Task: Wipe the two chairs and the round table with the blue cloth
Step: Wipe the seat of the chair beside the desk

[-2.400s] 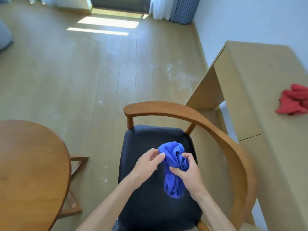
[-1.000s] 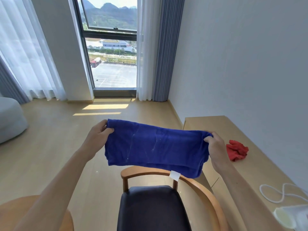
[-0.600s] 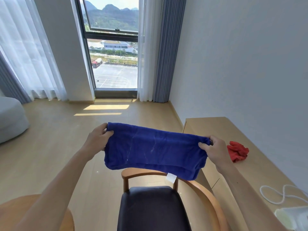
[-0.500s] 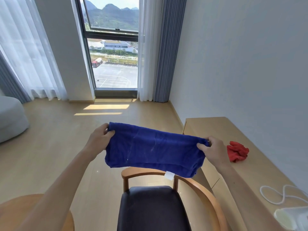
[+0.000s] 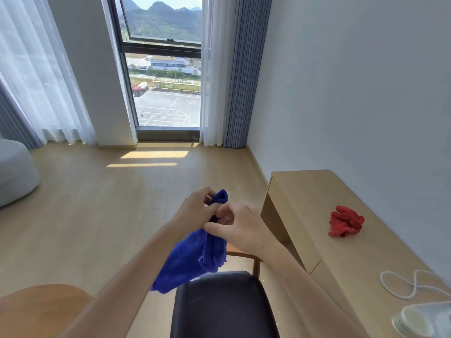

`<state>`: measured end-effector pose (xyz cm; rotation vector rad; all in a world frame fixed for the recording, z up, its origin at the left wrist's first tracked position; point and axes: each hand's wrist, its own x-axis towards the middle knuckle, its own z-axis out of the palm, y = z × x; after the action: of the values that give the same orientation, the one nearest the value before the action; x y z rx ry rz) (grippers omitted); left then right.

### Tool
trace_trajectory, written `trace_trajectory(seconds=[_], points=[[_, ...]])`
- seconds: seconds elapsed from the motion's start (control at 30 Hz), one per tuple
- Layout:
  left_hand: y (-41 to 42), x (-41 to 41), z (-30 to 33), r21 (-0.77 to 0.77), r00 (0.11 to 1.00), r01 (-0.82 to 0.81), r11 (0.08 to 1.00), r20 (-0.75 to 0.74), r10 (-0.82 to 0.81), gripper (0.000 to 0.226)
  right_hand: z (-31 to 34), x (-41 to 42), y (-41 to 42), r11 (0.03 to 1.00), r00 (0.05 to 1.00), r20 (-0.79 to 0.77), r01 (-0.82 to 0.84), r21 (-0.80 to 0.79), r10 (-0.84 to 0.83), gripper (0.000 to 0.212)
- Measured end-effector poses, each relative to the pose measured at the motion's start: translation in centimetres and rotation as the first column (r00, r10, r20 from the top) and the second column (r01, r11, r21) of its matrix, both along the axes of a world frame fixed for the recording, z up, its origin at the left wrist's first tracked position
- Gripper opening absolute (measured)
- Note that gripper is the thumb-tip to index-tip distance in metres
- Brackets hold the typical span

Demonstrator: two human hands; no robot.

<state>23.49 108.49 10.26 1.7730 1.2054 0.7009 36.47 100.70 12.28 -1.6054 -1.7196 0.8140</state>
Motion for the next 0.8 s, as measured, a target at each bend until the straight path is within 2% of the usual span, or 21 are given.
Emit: trace_trajectory(seconds=[0.13,0.23,0.33,0.43,0.53,0.67,0.73,0.8], points=[[0.1,-0.9,0.5,-0.188,0.98,-0.043,0.981,0.181,0.077,0.008,-0.3,-0.6,0.6,0.999,0.996,0.084,0.021,0.028,-0.024,0.035],[0.0,-1.1,0.7,-0.273,0.96,-0.067,0.96,0.244,0.137,0.015,-0.9,-0.7,1.1,0.998,0.989,0.132,0.064,0.009,-0.064,0.046],[-0.1,-0.9,0.6,-0.324,0.949,-0.034,0.945,0.285,0.132,0.018,-1.3,-0.6,1.3,0.999,0.991,0.125,0.053,0.004,-0.053,0.041],[-0.4,-0.6,0.5,-0.376,0.906,0.088,0.923,0.415,0.082,0.022,-1.2,0.5,1.6,0.997,0.996,0.041,0.082,0.006,-0.082,0.032],[-0.5,-0.1,0.3,-0.363,0.869,0.156,0.919,0.493,0.047,0.034,-0.9,2.1,1.9,0.985,0.975,-0.14,0.173,-0.021,-0.174,0.028],[-0.7,1.2,-0.3,-0.322,0.869,0.215,0.922,0.494,-0.03,0.049,-1.0,3.1,2.3,0.935,0.848,-0.399,0.343,-0.085,-0.348,0.026],[-0.9,1.8,-0.5,-0.212,0.904,0.22,0.952,0.411,-0.117,0.05,-1.2,3.3,2.5,0.904,0.795,-0.443,0.414,-0.103,-0.414,0.023],[-1.1,2.2,-0.9,0.0,0.965,0.169,0.986,0.203,-0.165,0.052,-1.5,3.3,2.6,0.883,0.744,-0.491,0.453,-0.125,-0.452,0.023]])
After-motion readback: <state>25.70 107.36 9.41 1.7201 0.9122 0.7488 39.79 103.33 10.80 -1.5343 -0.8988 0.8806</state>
